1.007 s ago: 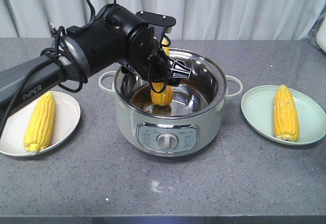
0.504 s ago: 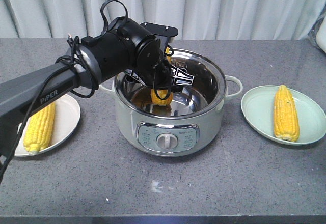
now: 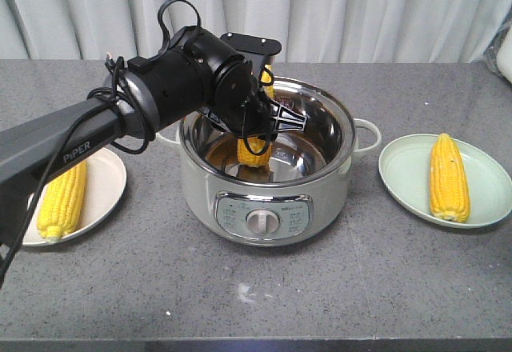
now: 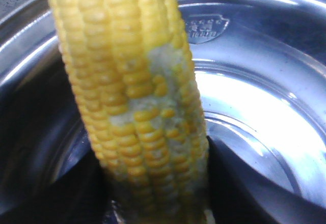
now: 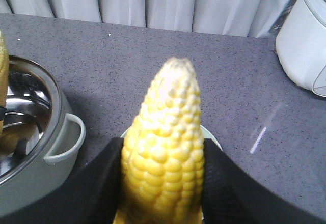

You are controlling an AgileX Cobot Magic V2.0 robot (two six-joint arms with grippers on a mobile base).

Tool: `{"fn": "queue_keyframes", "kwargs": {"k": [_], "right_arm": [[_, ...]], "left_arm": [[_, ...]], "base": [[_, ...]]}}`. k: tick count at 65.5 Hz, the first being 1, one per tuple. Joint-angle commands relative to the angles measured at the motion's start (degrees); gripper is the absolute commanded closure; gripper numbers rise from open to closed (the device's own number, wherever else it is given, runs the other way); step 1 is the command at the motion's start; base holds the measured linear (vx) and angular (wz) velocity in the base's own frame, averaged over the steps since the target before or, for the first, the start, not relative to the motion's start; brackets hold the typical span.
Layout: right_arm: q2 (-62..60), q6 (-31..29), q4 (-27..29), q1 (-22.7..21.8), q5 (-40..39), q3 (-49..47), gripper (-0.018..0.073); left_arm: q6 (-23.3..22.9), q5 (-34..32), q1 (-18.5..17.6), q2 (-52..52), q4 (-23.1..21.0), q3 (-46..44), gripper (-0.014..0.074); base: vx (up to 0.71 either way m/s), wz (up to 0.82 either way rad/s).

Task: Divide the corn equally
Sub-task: 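Reach the left gripper into the pot and grasp the last corn cob, then lift the corn cob up out of the pot with the left gripper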

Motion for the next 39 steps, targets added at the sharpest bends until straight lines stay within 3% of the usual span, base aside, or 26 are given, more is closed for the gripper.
{"fn": "queue_keyframes", "kwargs": {"k": [1,14,24,39], "right_arm": [[-0.8,-0.4,0.5,-0.3,-4.5,-1.3,0.0424],[-0.8,-0.4,0.5,-0.3,-4.5,-1.3,0.0424],[-0.8,-0.4,0.5,-0.3,-4.5,-1.3,0.0424],[-0.8,-0.4,0.7,-0.3,-4.4,-1.3,0.0424]], "left_arm": [[-0.5,-3.0,-0.2,-5.0,0.9,-1.8,0.0516],[-0.3,-2.2,-0.1,-10.9,1.0,-1.8,0.0521],[1.1,2.0,0.3,-17.4,3.8,-1.8,0.0517],[1.1,7.6,4.4,-25.5,4.9,-1.8,0.0503]], "base": [[0.00,0.00],[0.00,0.00],[0.00,0.00],[0.00,0.00]]}}
